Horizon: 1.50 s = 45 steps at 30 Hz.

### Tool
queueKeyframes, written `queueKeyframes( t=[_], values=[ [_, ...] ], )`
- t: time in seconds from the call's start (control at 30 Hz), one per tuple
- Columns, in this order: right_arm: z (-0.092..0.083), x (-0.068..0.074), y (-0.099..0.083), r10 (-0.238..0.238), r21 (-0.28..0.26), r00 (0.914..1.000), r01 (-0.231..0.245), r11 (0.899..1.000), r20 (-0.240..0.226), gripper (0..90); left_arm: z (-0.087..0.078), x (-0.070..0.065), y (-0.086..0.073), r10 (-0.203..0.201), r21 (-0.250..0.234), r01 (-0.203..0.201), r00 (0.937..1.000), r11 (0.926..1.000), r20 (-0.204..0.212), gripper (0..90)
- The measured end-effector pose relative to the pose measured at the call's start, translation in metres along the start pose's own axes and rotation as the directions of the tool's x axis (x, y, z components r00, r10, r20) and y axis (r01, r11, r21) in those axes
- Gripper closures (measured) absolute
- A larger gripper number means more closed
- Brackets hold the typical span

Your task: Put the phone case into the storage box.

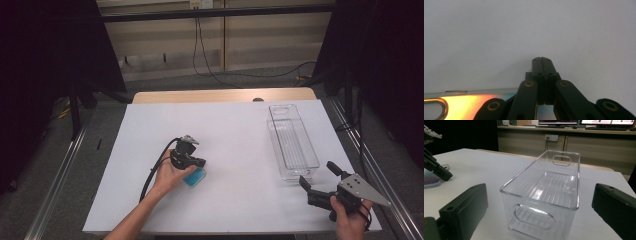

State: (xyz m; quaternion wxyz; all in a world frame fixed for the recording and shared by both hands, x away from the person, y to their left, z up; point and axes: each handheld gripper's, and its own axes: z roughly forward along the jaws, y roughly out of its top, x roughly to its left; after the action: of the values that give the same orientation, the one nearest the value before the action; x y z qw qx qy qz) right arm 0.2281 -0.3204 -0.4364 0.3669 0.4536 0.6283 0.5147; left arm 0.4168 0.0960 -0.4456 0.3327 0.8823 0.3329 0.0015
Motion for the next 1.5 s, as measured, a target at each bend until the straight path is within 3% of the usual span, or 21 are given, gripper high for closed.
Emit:
queueKeyframes(
  t=[0.2,0.3,0.43,1.2,1.5],
  values=[
    [0.000,0.000,0.000,0.002,-0.002,1.0000,-0.002,1.000,-0.002,0.0,-0.001,-0.003,-0.002,0.019,-0.001,-0.019,0.9998,0.9998,-0.010,90.0],
    [0.000,0.000,0.000,0.001,-0.002,1.0000,-0.001,1.000,-0.001,0.0,-0.002,-0.004,-0.004,0.005,-0.008,-0.005,0.9995,1.0000,0.031,90.0],
    [-0.001,-0.001,0.000,0.000,-0.004,1.0000,0.000,1.000,0.001,0.0,-0.002,-0.010,-0.006,0.019,0.002,-0.019,0.9995,0.9998,0.024,90.0],
    [-0.002,-0.002,0.001,0.005,-0.008,1.0000,-0.005,1.000,-0.001,0.0,-0.009,-0.013,-0.019,0.031,-0.012,-0.030,0.9987,0.9995,0.040,90.0],
    [-0.001,-0.002,0.000,0.004,-0.003,1.0000,-0.004,1.000,0.001,0.0,-0.012,-0.015,-0.022,0.007,-0.006,-0.006,0.9994,1.0000,0.034,90.0]
  ],
)
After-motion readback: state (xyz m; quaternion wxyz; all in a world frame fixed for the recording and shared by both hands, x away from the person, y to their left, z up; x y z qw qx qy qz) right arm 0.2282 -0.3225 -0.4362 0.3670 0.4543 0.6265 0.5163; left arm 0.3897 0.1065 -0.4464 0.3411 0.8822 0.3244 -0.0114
